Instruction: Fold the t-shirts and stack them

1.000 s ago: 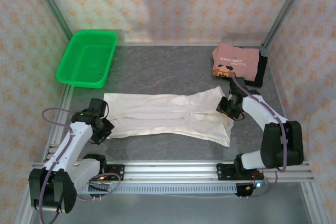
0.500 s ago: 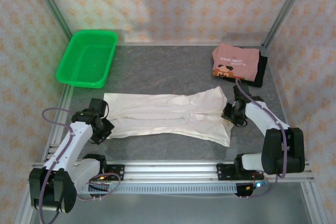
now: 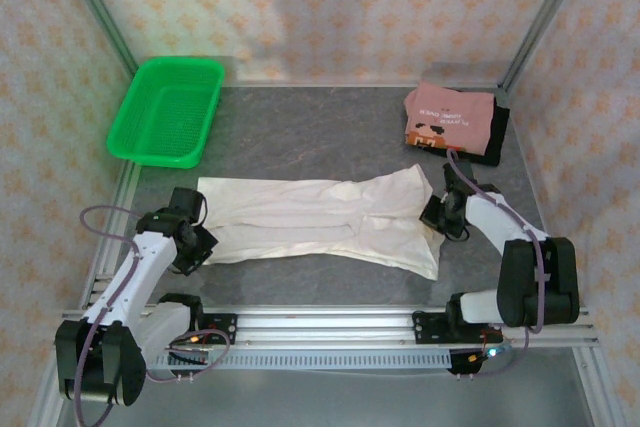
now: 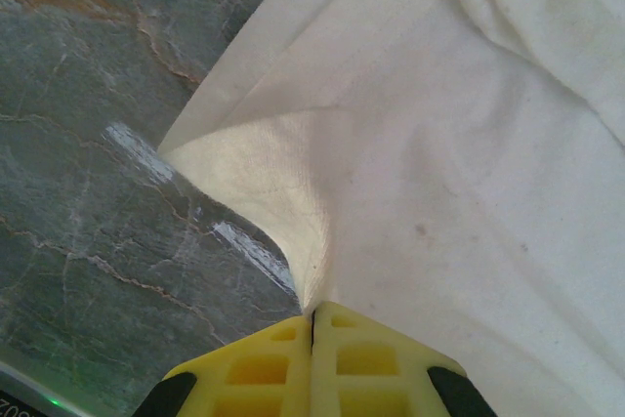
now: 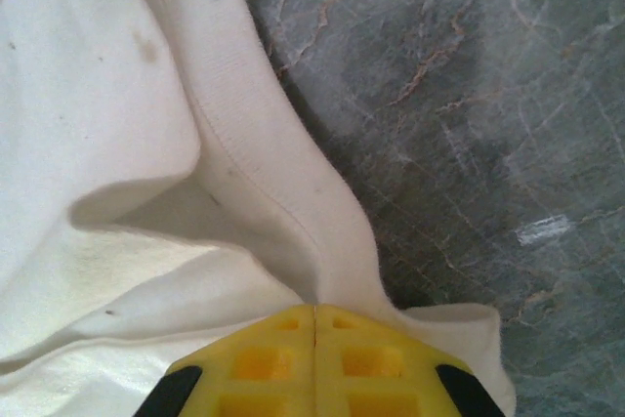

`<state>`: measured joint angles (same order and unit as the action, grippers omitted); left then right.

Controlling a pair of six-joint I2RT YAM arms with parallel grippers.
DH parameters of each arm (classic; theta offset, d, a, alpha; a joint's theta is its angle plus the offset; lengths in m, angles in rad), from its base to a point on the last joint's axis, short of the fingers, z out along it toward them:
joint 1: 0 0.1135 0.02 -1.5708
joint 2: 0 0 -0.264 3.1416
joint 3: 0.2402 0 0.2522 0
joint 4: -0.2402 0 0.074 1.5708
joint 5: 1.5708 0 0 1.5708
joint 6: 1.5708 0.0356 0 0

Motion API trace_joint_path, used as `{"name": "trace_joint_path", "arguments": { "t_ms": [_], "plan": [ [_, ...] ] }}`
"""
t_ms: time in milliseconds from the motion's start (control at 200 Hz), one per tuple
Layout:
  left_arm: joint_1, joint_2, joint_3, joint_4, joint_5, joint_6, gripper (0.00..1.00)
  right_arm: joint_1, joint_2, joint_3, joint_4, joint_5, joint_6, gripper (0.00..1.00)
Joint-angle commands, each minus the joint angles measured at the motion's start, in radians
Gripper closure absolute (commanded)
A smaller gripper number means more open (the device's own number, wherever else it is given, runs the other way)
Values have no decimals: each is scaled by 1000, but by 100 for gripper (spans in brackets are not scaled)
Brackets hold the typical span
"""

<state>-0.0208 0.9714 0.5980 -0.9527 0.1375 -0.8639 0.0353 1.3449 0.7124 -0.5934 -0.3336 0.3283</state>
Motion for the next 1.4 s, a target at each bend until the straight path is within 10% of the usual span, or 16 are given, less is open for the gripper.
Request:
{"name": "trace_joint_path", "arguments": {
  "t_ms": [0, 1396],
  "plan": [
    [-6, -6, -10, 1, -45, -9, 100, -6, -50, 1, -10, 11, 3, 100],
    [-4, 175, 241, -56, -177, 178, 100, -8, -43, 331, -97, 83, -167, 100]
  ]
}}
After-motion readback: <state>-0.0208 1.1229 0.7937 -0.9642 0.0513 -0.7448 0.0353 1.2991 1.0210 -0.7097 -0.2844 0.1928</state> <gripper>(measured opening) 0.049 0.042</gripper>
